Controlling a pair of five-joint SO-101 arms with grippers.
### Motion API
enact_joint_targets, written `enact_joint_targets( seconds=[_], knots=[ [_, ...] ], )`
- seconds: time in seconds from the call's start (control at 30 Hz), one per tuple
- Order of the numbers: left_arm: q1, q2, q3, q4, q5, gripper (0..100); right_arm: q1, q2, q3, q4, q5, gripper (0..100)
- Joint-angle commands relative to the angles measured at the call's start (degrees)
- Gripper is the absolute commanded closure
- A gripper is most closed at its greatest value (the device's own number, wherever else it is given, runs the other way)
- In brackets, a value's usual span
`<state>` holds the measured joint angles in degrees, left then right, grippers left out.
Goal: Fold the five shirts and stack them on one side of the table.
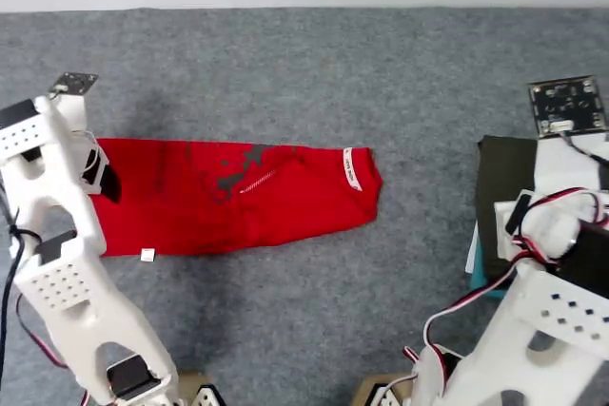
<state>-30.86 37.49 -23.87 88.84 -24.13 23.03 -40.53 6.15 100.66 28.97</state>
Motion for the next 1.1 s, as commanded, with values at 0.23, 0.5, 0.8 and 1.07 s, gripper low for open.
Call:
enact_joint_targets(
  seconds=[0.23,0.5,0.8,1.07],
  knots=[
    [0.09,6.77,-0.57,-4.75,-0.79,80,0.48,-1.27,-0.26,2.15,1.93,99.0],
    [-0.18,17.14,-5.32,-1.41,-2.02,87,0.57,-1.27,-0.26,2.15,1.93,99.0],
    [3.69,19.16,-22.81,11.87,-1.76,100,0.48,-1.27,-0.26,2.07,1.93,99.0],
    [9.14,3.69,-15.52,11.78,0.09,100,0.48,-1.27,-0.26,1.98,1.93,99.0]
  ],
)
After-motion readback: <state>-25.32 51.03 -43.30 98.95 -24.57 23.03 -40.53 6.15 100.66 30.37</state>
